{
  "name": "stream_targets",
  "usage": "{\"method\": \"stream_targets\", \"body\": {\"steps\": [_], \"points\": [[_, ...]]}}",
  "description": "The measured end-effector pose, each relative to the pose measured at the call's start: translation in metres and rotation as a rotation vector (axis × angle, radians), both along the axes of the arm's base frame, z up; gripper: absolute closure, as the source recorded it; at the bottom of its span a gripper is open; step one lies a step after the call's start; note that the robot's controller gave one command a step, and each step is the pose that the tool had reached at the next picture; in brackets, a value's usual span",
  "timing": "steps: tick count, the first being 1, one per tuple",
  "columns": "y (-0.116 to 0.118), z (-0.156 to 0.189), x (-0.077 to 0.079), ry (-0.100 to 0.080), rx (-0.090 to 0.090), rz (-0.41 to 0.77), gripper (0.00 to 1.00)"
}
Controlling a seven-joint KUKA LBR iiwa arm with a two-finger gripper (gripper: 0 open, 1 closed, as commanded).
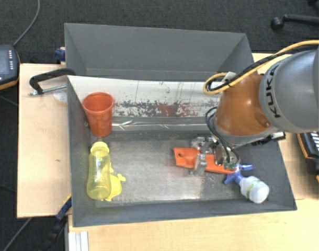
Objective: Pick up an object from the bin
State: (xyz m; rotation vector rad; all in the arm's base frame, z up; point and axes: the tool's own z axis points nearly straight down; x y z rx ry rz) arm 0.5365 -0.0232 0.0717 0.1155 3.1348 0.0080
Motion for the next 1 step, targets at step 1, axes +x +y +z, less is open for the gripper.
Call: {"method": "stream_targets", "body": {"steps": [1], "points": [[0.0002,0.0067,-0.0008,0.001,0.0,0.0,1.0]]}}
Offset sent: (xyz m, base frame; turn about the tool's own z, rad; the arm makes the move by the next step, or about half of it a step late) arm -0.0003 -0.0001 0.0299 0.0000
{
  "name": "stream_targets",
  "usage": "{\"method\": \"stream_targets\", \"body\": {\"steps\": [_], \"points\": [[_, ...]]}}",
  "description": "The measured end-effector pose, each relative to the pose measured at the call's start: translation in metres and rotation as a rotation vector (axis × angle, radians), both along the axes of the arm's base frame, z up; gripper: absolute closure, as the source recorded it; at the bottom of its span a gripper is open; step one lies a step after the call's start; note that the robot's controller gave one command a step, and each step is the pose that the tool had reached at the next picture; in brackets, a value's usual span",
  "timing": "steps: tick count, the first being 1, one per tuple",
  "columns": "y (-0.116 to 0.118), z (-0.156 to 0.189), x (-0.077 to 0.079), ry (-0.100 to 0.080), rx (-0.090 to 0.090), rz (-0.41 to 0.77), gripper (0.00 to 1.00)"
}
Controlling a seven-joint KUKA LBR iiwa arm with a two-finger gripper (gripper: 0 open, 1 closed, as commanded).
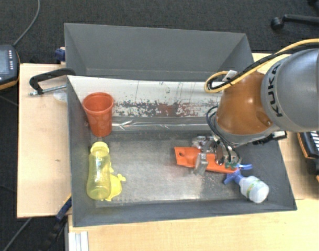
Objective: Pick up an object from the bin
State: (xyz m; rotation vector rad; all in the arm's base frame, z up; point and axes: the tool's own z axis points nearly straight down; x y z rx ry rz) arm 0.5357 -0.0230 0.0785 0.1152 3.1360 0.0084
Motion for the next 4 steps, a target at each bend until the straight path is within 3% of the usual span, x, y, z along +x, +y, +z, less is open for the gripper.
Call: {"method": "stream_targets", "body": {"steps": [4], "points": [[0.0,0.06,0.002,-0.007,0.001,0.0,1.0]]}}
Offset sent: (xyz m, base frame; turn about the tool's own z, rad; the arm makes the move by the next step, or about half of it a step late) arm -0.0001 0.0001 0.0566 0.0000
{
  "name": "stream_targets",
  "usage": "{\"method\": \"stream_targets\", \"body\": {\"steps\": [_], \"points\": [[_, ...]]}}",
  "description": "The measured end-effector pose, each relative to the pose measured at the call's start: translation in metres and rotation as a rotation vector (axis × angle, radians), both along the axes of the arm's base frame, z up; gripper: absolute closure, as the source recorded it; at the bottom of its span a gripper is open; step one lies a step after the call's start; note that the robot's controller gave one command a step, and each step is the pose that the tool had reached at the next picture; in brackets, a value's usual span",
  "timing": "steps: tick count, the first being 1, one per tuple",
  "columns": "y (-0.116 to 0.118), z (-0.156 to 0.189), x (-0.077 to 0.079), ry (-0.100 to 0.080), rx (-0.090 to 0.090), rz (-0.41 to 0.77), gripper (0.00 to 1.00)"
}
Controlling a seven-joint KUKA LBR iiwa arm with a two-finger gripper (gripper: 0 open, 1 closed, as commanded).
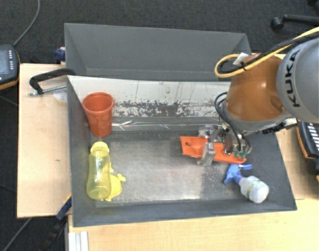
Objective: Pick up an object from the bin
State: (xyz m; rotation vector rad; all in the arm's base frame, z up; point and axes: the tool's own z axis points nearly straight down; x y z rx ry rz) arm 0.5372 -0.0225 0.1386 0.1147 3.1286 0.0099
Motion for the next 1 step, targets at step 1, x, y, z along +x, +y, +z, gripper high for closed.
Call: {"method": "stream_targets", "body": {"steps": [1], "points": [[0.0001,0.0106,0.0003,-0.001,0.0,0.0,1.0]]}}
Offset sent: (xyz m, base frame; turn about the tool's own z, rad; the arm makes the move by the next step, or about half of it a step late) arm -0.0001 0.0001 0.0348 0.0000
